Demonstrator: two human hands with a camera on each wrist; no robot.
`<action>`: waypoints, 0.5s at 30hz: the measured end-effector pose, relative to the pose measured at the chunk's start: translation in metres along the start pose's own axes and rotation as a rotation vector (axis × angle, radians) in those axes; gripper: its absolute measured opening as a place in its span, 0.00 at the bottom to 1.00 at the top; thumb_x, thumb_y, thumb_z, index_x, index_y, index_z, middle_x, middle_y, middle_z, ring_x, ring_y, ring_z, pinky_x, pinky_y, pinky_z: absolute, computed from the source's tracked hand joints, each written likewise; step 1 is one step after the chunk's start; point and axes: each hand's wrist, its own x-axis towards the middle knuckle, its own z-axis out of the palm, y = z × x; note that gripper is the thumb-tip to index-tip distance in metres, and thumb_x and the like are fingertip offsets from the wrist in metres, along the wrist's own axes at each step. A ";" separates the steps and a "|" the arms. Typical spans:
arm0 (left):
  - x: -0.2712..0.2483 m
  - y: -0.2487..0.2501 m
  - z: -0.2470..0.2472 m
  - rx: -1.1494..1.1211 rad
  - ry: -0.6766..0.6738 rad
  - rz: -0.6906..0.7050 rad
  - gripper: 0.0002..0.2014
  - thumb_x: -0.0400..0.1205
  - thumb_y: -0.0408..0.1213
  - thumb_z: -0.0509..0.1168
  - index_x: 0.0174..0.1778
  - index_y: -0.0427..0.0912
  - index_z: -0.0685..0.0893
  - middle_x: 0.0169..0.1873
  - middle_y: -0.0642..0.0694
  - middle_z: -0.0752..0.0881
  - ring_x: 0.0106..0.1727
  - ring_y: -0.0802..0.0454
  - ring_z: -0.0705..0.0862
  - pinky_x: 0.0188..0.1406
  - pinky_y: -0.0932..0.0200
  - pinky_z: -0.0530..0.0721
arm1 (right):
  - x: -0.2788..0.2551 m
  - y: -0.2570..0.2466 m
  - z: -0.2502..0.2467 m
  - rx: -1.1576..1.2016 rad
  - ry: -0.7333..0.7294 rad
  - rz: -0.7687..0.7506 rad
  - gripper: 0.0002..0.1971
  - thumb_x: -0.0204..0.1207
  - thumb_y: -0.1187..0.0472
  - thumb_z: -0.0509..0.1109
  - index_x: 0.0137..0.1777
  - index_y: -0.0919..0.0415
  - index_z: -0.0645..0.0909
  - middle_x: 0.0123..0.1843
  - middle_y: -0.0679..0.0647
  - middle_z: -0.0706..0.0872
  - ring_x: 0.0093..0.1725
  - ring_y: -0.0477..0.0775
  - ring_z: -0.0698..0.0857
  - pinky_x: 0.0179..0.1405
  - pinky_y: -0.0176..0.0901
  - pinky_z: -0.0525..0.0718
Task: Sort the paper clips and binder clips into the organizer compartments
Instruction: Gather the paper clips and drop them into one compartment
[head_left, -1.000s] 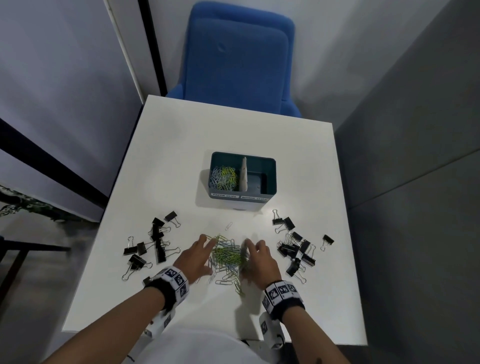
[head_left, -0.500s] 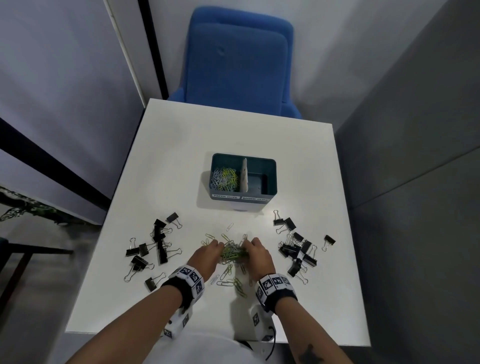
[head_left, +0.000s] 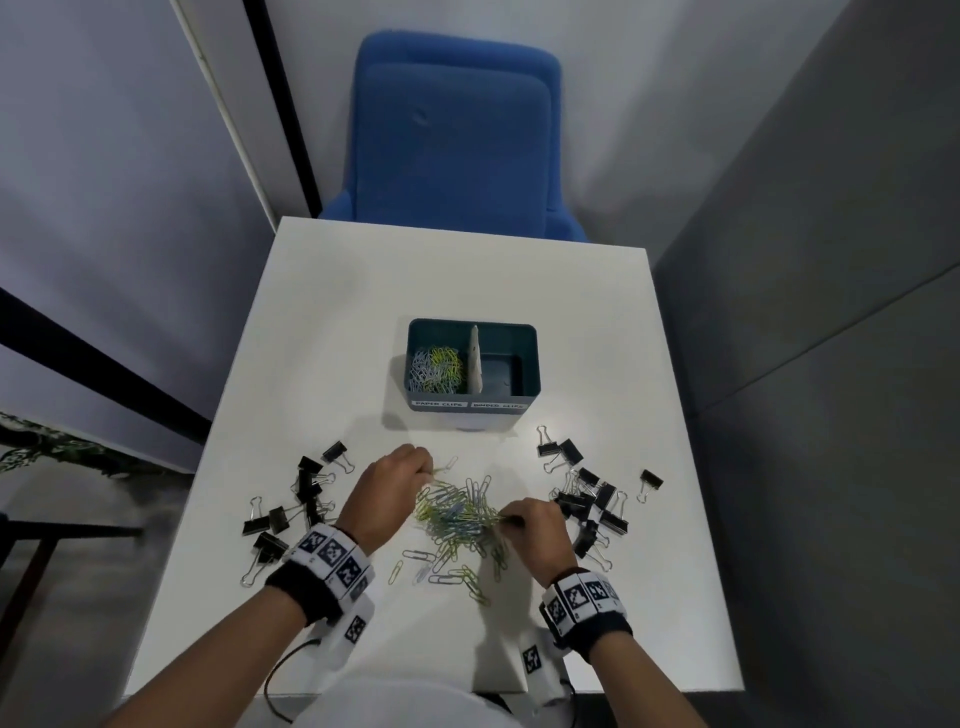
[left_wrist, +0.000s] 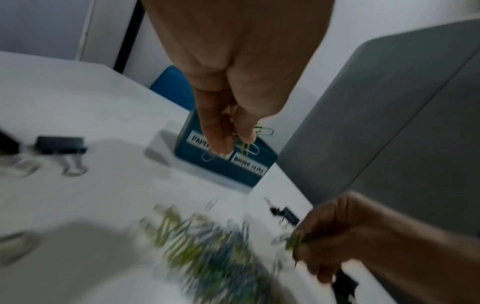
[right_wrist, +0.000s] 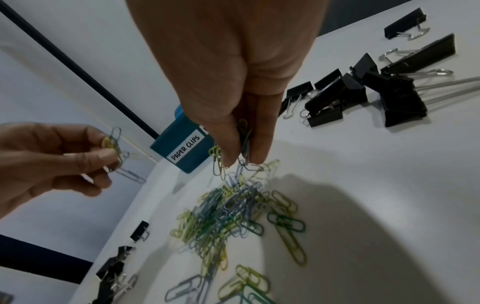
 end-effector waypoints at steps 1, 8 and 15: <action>0.006 0.007 -0.009 -0.025 0.027 0.002 0.06 0.81 0.31 0.67 0.40 0.43 0.80 0.36 0.53 0.79 0.33 0.55 0.79 0.33 0.58 0.78 | -0.001 -0.001 -0.003 0.012 0.003 -0.007 0.09 0.72 0.68 0.72 0.31 0.58 0.86 0.27 0.48 0.83 0.29 0.43 0.79 0.30 0.26 0.71; 0.086 0.046 -0.062 -0.099 0.237 0.003 0.03 0.82 0.33 0.66 0.42 0.40 0.81 0.38 0.49 0.83 0.38 0.54 0.81 0.39 0.59 0.82 | 0.002 -0.026 -0.039 0.079 0.046 -0.074 0.03 0.72 0.65 0.77 0.44 0.59 0.92 0.40 0.52 0.92 0.37 0.43 0.85 0.39 0.14 0.70; 0.116 0.027 -0.064 -0.097 0.221 -0.118 0.13 0.79 0.32 0.70 0.60 0.39 0.84 0.52 0.43 0.88 0.52 0.47 0.85 0.55 0.56 0.82 | 0.032 -0.077 -0.090 0.108 0.170 -0.130 0.07 0.72 0.61 0.79 0.49 0.60 0.91 0.44 0.54 0.93 0.40 0.47 0.87 0.51 0.37 0.85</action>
